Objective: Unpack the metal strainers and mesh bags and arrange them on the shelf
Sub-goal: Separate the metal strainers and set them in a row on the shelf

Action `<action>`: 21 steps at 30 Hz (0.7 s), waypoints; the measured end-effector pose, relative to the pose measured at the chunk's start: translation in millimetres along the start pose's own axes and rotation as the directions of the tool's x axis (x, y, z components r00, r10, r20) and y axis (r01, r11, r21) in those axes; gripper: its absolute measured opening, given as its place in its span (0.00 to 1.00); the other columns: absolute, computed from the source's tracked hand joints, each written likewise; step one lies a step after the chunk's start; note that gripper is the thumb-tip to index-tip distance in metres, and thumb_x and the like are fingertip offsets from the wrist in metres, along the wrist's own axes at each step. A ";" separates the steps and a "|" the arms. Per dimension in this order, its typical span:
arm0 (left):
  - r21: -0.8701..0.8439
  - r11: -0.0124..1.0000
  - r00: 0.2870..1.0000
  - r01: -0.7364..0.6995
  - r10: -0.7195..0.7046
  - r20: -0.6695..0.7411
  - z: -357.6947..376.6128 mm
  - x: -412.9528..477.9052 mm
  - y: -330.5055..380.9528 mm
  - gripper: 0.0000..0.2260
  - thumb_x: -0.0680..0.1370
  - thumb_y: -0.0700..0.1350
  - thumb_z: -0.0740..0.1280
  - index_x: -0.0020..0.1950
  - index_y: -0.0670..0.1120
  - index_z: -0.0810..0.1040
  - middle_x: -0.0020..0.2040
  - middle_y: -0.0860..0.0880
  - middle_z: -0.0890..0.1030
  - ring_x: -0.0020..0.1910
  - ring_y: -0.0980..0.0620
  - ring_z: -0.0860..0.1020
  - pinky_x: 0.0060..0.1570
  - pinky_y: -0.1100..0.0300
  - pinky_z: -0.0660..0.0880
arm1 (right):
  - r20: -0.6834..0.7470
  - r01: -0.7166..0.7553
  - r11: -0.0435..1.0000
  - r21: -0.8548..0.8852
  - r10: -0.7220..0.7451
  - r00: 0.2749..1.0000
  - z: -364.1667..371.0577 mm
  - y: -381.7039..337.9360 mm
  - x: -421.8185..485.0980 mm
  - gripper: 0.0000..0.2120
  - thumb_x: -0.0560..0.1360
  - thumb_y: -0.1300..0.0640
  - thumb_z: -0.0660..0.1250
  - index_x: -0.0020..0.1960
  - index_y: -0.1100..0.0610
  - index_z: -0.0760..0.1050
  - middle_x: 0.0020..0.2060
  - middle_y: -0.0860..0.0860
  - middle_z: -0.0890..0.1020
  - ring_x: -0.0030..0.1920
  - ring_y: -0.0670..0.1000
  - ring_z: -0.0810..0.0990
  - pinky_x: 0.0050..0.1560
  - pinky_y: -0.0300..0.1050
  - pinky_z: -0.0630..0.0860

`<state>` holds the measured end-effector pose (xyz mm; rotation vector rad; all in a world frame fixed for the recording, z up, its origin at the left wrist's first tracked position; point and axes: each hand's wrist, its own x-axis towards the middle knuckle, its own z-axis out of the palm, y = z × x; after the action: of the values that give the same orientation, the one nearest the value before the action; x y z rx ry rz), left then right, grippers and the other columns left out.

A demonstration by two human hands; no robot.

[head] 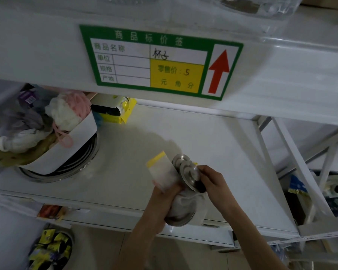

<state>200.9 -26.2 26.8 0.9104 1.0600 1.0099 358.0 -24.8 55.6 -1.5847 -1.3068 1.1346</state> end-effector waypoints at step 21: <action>-0.152 0.984 0.984 0.093 -0.114 -0.136 -30.2 -0.5 -5.5 0.25 0.66 0.48 0.75 0.61 0.41 0.78 0.55 0.37 0.84 0.55 0.38 0.83 0.57 0.41 0.79 | -0.290 -0.039 0.997 0.063 0.056 0.955 11.2 8.7 35.2 0.09 0.78 0.59 0.64 0.54 0.60 0.80 0.44 0.55 0.84 0.44 0.49 0.82 0.42 0.37 0.74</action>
<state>172.8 -25.0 14.5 0.6645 1.1277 1.0632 352.5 8.6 38.6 -1.6758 -1.0384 0.9151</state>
